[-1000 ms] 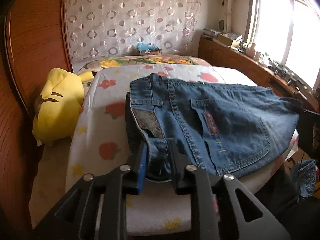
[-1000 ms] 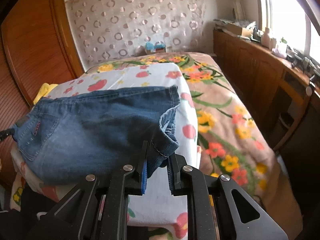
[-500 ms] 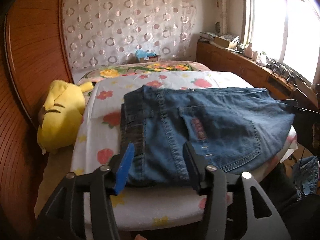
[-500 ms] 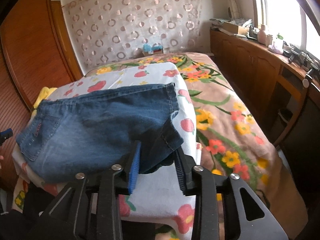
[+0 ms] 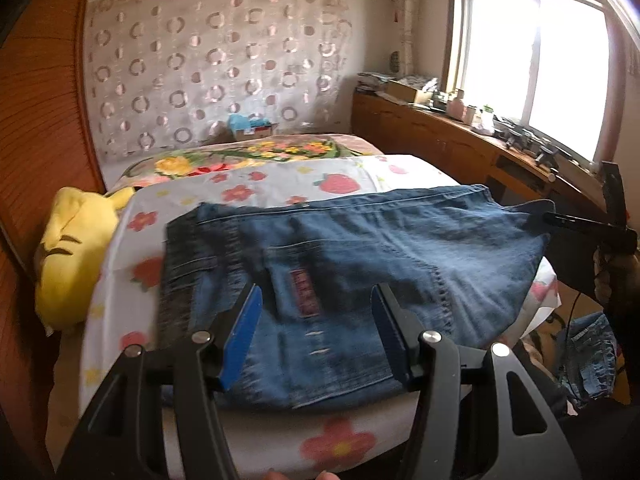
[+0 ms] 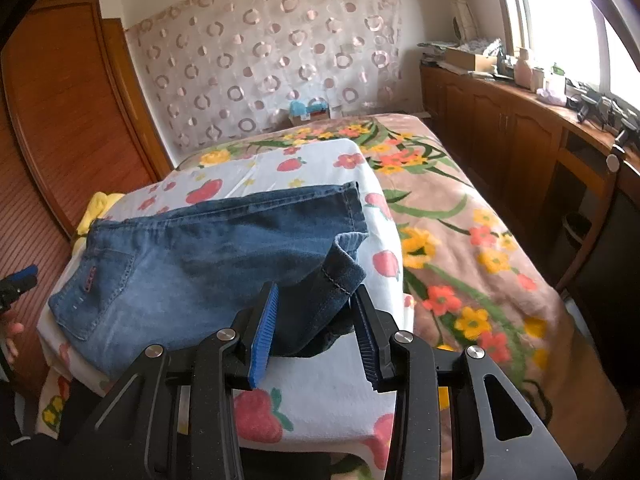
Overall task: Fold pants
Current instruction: 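Fold the held leg hem over the jeans back pocket with the right tool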
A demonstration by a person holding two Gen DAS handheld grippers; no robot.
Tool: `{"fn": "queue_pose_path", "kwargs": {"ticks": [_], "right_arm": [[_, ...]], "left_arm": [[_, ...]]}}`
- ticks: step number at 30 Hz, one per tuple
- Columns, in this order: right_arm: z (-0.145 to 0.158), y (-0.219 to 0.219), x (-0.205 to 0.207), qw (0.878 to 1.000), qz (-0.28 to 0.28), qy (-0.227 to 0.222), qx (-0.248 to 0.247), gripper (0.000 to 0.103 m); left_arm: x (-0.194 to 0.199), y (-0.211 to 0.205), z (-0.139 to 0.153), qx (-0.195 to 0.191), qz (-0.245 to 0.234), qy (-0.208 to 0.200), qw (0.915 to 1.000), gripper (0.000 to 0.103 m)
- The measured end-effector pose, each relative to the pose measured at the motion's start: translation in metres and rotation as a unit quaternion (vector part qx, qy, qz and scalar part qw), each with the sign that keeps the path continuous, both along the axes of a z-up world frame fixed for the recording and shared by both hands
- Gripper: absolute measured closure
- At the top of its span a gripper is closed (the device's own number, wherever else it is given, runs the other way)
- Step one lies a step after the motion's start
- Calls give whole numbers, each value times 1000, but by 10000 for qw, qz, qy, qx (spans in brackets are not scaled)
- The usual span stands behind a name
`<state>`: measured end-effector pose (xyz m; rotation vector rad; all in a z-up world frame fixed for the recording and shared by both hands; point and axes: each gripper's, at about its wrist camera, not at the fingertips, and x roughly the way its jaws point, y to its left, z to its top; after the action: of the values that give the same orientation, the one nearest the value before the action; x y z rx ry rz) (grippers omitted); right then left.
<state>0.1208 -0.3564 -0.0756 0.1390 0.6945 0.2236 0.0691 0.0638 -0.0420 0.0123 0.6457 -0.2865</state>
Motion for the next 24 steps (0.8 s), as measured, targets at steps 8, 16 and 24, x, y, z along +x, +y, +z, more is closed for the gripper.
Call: {"fn": "queue_pose_path", "kwargs": {"ticks": [8, 16, 24], "right_arm": [[5, 1, -1, 9999, 48, -98, -91, 73], [17, 12, -4, 9989, 300, -342, -152, 96], [50, 48, -3, 9943, 777, -719, -160, 98]], "left_arm": [[15, -39, -10, 121, -314, 120, 9994, 47], [17, -52, -22, 122, -317, 332, 9989, 47], [13, -46, -25, -60, -269, 382, 9989, 47]]}}
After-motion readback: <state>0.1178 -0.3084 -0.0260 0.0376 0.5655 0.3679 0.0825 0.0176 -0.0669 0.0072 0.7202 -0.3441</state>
